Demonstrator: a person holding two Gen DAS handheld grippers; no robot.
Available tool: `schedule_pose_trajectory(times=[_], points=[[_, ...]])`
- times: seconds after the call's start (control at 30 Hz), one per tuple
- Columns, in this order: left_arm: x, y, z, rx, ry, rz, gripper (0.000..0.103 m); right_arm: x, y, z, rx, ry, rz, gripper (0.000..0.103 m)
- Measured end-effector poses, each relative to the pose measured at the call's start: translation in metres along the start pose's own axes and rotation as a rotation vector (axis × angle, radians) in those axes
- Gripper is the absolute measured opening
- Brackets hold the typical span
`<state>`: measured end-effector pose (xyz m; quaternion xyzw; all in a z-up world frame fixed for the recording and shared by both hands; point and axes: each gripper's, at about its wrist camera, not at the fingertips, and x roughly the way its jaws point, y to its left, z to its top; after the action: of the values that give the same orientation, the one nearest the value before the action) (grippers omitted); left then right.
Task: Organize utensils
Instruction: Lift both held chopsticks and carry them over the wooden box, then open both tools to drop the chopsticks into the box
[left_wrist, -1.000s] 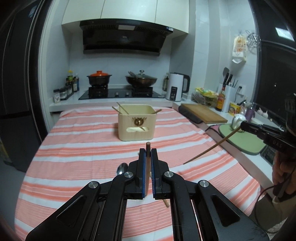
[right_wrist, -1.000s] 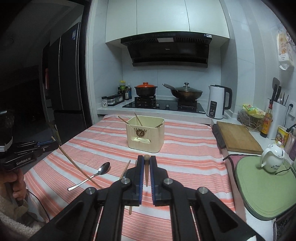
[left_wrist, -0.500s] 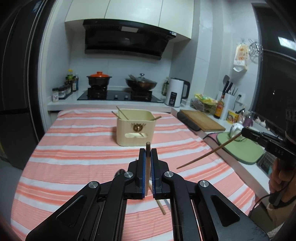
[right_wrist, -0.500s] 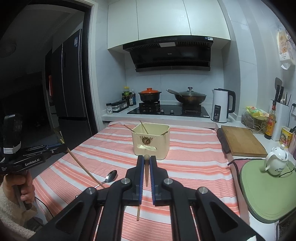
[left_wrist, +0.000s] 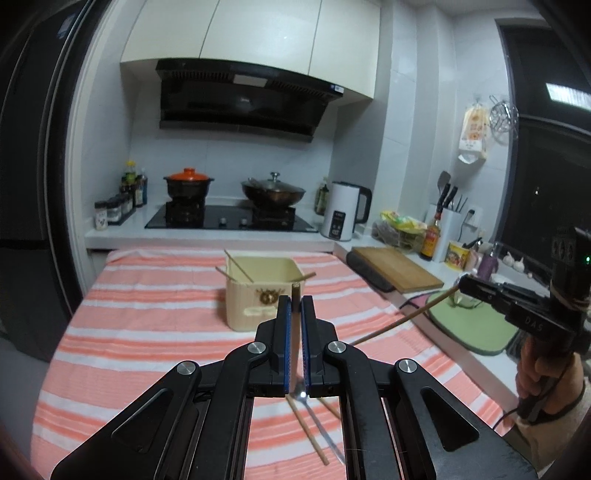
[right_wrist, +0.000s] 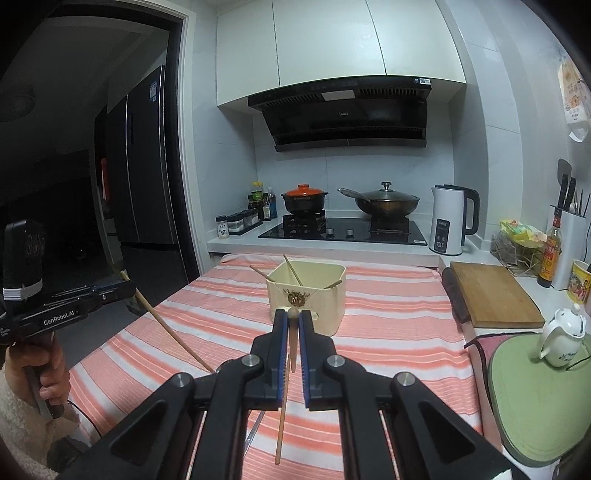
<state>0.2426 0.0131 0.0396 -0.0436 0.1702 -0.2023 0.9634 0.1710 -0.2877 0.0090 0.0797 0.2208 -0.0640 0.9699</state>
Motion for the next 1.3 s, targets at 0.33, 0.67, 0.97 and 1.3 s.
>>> schedule_pose_trajectory(times=[0.33,0.67,0.97,1.3], points=[[0.066,0.021,0.090,0.008,-0.131,0.054,0.003,0.053,-0.010,0.074,-0.021,-0.136,-0.003,0.006],[0.197,0.051,0.102,-0.032,0.045,0.080,0.003,0.207,-0.038,0.112,0.022,0.076,0.000,0.006],[0.262,0.064,0.058,-0.066,0.226,0.070,0.003,0.287,-0.061,0.073,0.165,0.273,0.027,0.006],[0.206,0.057,0.007,-0.087,0.340,0.036,0.080,0.238,-0.063,0.048,0.146,0.215,0.041,0.053]])
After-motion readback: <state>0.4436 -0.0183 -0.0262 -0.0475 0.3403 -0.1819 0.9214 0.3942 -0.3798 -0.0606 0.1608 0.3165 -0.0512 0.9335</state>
